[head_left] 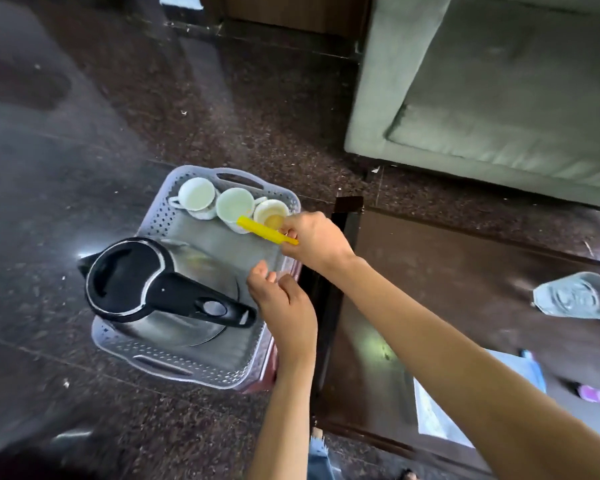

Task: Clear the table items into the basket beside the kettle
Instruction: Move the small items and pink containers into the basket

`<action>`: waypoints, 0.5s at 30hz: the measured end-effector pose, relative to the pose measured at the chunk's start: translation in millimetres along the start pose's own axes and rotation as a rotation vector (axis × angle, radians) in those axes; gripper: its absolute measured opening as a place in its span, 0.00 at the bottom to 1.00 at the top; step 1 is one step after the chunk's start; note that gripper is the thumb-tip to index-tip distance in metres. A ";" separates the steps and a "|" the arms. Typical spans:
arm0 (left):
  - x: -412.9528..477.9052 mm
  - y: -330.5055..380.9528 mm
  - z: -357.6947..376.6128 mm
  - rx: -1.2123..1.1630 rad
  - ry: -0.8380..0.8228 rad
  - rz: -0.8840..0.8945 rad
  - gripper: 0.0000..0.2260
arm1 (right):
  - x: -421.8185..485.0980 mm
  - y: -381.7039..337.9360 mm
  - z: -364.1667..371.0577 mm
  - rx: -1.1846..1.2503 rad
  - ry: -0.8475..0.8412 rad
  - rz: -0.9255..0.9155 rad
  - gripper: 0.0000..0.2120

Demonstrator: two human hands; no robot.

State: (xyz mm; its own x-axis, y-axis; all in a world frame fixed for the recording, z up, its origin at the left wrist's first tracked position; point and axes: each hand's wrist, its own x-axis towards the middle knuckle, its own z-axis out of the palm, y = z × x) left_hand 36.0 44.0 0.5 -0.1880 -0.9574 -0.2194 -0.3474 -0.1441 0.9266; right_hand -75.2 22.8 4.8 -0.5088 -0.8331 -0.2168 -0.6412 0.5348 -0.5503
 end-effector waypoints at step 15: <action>3.6 -7.7 -7.7 -0.022 -0.009 0.022 0.13 | 22.0 -34.9 42.7 -0.555 -0.077 -0.123 0.12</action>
State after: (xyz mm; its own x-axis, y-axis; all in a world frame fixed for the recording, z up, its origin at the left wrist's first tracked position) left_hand 45.1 39.8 -5.1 -0.2033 -0.9581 -0.2018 -0.3225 -0.1290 0.9377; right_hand -39.5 -20.3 -15.2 -0.3816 -0.8905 -0.2478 -0.9091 0.4101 -0.0736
